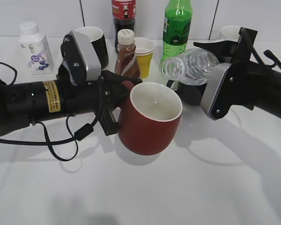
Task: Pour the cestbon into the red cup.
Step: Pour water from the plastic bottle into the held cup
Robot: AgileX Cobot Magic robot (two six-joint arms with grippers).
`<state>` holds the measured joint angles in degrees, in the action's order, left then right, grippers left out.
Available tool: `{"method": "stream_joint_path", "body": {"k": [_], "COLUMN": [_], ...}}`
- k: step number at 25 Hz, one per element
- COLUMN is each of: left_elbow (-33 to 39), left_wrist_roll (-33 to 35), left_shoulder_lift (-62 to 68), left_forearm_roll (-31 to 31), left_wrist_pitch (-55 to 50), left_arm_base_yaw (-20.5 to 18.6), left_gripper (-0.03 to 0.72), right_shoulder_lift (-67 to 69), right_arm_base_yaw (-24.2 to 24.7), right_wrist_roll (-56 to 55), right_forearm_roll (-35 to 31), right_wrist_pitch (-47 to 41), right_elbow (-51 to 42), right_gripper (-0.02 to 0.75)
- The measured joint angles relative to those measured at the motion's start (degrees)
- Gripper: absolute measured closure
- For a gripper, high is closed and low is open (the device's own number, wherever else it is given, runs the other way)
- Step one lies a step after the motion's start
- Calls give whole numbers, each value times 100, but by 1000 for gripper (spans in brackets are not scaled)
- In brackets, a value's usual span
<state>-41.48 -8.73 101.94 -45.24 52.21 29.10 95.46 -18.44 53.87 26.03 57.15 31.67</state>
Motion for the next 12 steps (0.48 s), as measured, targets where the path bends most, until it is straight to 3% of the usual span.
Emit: {"method": "stream_joint_path", "body": {"k": [12], "left_elbow": [-6], "left_wrist_roll": [0], "left_shoulder_lift": [0], "left_forearm_roll": [0], "left_wrist_pitch": [7], "left_arm_base_yaw": [0], "left_gripper": [630], "right_shoulder_lift": [0], "right_arm_base_yaw": [0], "right_wrist_roll": [887], "right_forearm_roll": [-124], "right_wrist_pitch": [21], "right_elbow": [119], "right_gripper": [267]}}
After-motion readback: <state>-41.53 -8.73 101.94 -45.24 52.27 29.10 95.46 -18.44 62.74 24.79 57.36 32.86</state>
